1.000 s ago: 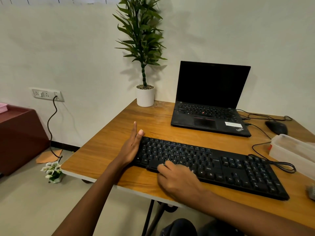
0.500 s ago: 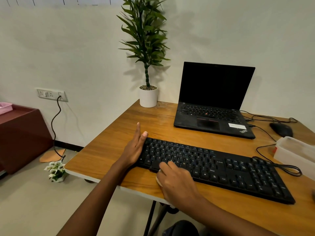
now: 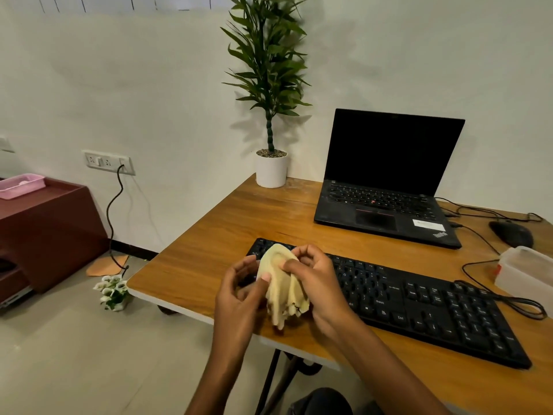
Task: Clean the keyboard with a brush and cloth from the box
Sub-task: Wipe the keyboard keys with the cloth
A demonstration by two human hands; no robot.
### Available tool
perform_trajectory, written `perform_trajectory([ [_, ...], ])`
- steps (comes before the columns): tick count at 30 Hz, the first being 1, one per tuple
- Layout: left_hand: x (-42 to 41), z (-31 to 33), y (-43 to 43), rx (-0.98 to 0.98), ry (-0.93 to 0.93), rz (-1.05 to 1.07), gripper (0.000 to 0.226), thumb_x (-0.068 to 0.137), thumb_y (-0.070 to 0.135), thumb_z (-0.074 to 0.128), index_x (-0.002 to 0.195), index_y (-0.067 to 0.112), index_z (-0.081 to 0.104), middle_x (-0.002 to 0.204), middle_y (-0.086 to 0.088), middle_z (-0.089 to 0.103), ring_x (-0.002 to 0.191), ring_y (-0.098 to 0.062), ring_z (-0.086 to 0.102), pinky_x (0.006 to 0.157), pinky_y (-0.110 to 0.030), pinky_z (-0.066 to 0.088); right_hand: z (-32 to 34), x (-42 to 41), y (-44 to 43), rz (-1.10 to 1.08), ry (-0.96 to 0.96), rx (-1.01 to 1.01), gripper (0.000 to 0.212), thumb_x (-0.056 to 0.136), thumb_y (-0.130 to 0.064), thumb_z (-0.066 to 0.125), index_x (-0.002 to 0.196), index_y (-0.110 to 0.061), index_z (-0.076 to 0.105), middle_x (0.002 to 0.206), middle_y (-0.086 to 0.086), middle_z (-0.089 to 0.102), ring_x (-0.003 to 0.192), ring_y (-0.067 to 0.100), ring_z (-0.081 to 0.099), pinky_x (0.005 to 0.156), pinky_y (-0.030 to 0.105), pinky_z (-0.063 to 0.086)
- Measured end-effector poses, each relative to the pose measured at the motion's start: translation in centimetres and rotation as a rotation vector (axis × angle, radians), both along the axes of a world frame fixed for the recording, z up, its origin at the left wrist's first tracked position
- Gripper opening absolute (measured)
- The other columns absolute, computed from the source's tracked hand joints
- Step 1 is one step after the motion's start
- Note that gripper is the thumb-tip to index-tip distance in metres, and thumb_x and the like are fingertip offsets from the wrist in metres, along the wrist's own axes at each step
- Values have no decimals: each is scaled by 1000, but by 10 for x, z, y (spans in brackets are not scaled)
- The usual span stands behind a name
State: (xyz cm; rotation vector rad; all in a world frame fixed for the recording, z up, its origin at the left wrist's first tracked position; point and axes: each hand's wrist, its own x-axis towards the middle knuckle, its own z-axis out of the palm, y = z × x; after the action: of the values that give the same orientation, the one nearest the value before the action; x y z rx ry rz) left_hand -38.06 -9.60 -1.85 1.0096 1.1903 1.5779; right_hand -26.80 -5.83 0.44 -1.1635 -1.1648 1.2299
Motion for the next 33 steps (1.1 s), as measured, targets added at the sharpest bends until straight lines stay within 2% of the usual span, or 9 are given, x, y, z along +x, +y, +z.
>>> perform_trajectory([
  [2,2,-1,-1,9,29,20,31,86,7,62,109,27,56,105,6,64,78,-9,70,68,-36,60,-1,-6,1,86,5,-6,4,84,-13,64,80,-13,62,90,15,65,79,22,60,70,35,48],
  [4,-3,-6,-2,-2,80,112,33,86,1,62,105,27,56,100,8,63,71,-5,68,61,-30,58,-1,-3,6,164,-118,49,16,86,-27,63,84,-12,68,100,10,65,88,17,60,80,31,47],
  [8,-16,-23,-1,-74,474,328,24,86,10,63,100,29,60,101,2,58,72,-20,60,60,-39,54,-4,34,43,79,-874,256,36,84,-49,58,108,-23,62,130,-3,47,126,19,36,108,44,28],
  [11,-14,-28,3,-163,670,291,22,86,31,64,108,27,58,114,3,54,91,-18,57,72,-35,50,-8,59,62,305,-1304,138,74,74,-68,54,138,-36,35,155,-2,12,141,25,10,112,50,8],
  [15,-9,-28,9,-249,1120,284,36,84,53,59,110,29,51,110,5,49,99,-17,55,79,-31,40,-12,65,69,514,-1425,66,101,64,-74,59,146,-40,9,157,-2,-4,143,30,1,112,58,3],
  [20,-6,-31,18,-199,898,228,34,78,37,73,93,25,46,100,8,40,89,-13,50,72,-32,47,-16,66,73,516,-1463,103,107,60,-75,63,145,-40,8,157,-3,0,141,29,4,112,56,9],
  [23,-12,-30,26,-248,836,264,31,74,29,75,89,22,48,98,5,46,83,-11,44,65,-29,38,-16,69,73,526,-1461,102,107,60,-75,63,145,-42,7,157,-4,0,141,29,5,112,55,10],
  [30,-22,-32,34,-228,859,448,29,73,25,73,88,21,48,93,2,48,78,-21,51,68,-34,42,-19,72,76,517,-1449,109,111,56,-78,62,144,-45,3,156,-6,3,140,28,7,110,54,15],
  [33,-10,-38,32,-159,885,327,33,74,26,74,85,26,43,87,8,47,76,-20,54,69,-38,46,-18,70,78,517,-1457,109,112,54,-79,63,143,-46,4,155,-6,6,139,28,10,108,53,18],
])
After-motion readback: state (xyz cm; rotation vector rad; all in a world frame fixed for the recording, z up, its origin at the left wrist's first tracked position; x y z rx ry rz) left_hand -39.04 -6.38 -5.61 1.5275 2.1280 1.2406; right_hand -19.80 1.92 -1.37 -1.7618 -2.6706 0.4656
